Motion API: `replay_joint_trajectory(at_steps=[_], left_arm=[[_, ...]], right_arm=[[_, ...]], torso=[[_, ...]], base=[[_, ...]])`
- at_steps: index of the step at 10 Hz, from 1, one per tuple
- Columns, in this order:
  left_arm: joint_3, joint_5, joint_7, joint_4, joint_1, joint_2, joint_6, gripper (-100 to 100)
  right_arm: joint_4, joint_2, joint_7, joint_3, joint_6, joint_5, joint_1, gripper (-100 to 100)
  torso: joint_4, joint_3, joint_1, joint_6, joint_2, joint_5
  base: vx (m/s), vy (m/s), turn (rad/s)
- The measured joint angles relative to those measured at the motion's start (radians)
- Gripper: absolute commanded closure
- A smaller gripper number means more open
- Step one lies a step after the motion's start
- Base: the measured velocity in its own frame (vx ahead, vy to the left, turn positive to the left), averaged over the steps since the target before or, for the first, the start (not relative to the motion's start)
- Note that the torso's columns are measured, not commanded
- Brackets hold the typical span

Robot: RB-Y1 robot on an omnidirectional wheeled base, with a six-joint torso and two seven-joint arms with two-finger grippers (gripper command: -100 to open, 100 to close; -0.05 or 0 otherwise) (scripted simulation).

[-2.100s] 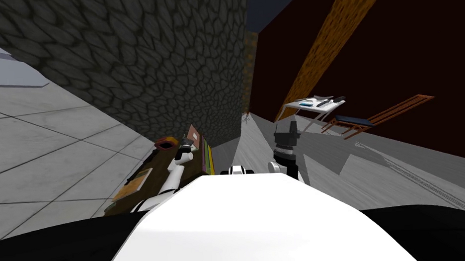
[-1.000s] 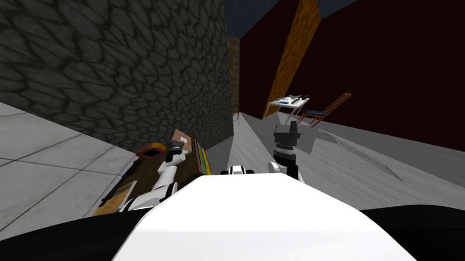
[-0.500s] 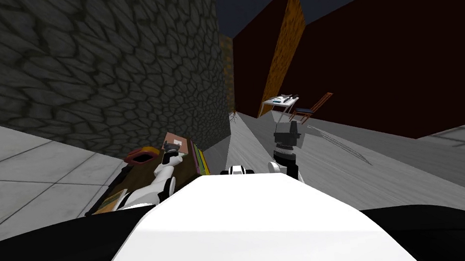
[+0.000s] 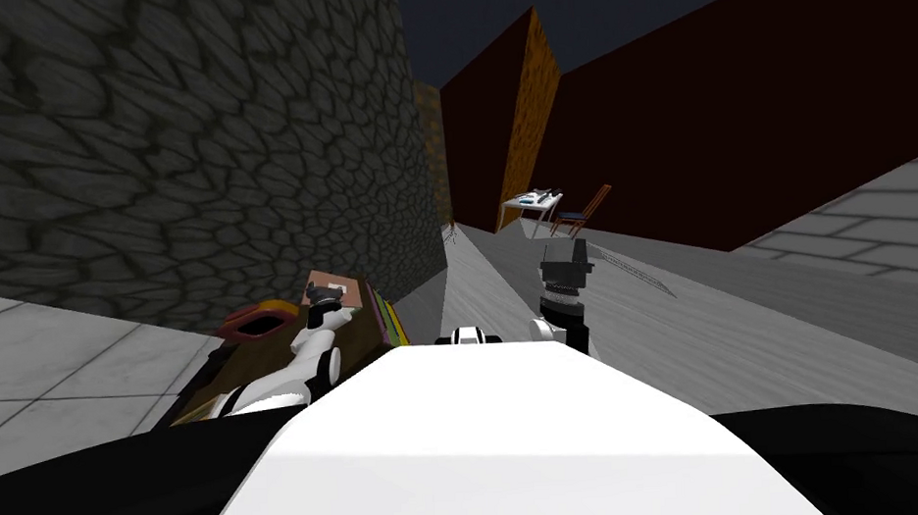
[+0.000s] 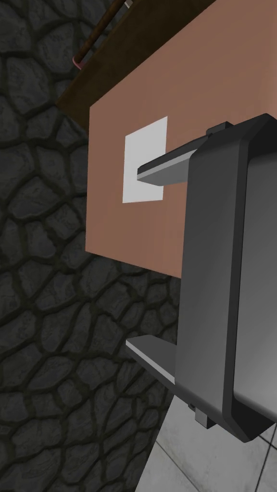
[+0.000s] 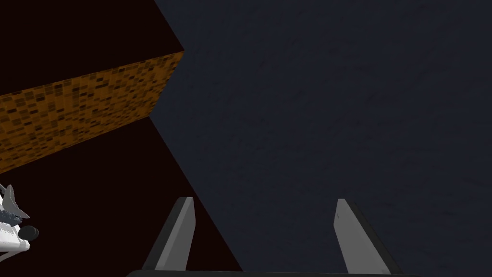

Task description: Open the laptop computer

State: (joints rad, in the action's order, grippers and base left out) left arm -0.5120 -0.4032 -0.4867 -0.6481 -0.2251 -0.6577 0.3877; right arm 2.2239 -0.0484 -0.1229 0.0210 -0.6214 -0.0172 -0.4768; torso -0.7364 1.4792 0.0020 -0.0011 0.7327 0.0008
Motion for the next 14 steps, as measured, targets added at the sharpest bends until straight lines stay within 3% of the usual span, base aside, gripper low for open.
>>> replay_joint_trajectory(at_steps=[1,2,4,6,7,8,9,11,12,14], left_arm=[[0.006,0.001,-0.007,0.041,-0.005,-0.007,0.009,-100],[-0.047,-0.006,0.009,-0.007,0.012,-0.007,-0.001,-100],[-0.077,-0.004,0.018,-0.032,-0.016,-0.02,0.013,-100],[-0.054,0.002,-0.004,0.043,-0.051,-0.048,0.049,-100],[-0.067,-0.002,0.004,0.035,-0.033,-0.036,0.036,-100],[-0.052,0.001,-0.006,0.085,-0.047,-0.05,0.047,-100],[-0.07,-0.004,0.004,0.064,-0.024,-0.032,0.034,-100],[-0.061,-0.001,0.0,0.103,-0.035,-0.041,0.039,-100],[-0.062,-0.001,0.0,0.105,-0.035,-0.04,0.04,100],[-0.066,-0.012,-0.014,0.104,-0.041,-0.036,0.038,100]], right_arm=[[0.0,0.0,0.0,0.0,0.0,0.0,0.0,0],[0.0,0.0,0.0,0.0,0.0,0.0,0.0,0],[0.0,0.0,0.0,0.0,0.0,0.0,0.0,0],[0.0,0.0,0.0,0.0,0.0,0.0,0.0,0],[0.0,0.0,0.0,0.0,0.0,0.0,0.0,0],[0.0,0.0,0.0,0.0,0.0,0.0,0.0,0],[0.0,0.0,0.0,0.0,0.0,0.0,0.0,0],[0.0,0.0,0.0,0.0,0.0,0.0,0.0,0],[0.0,0.0,0.0,0.0,0.0,0.0,0.0,0],[0.0,0.0,0.0,0.0,0.0,0.0,0.0,0]], torso=[[0.0,0.0,0.0,0.001,0.001,0.0],[-0.002,-0.004,-0.004,0.003,0.008,-0.001],[-0.002,-0.004,-0.002,0.0,0.006,-0.001],[0.0,-0.001,0.0,0.001,0.001,0.0],[-0.001,-0.002,-0.001,0.001,0.003,0.0],[-0.001,-0.002,-0.002,0.001,0.004,-0.001],[-0.002,-0.004,-0.002,0.001,0.006,-0.001],[-0.002,-0.004,-0.002,0.001,0.006,-0.001],[-0.002,-0.003,-0.002,0.001,0.006,-0.001],[-0.002,-0.005,0.0,0.001,0.008,0.0]], base=[[-0.092,-0.023,-0.342],[-0.133,-0.028,-0.385],[-0.046,-0.012,-0.104],[0.008,0.003,0.021],[0.012,0.002,0.001],[0.009,0.002,-0.007],[0.0,0.0,0.0],[0.0,0.0,0.0],[0.0,0.0,0.0],[-0.082,0.062,-0.028]])
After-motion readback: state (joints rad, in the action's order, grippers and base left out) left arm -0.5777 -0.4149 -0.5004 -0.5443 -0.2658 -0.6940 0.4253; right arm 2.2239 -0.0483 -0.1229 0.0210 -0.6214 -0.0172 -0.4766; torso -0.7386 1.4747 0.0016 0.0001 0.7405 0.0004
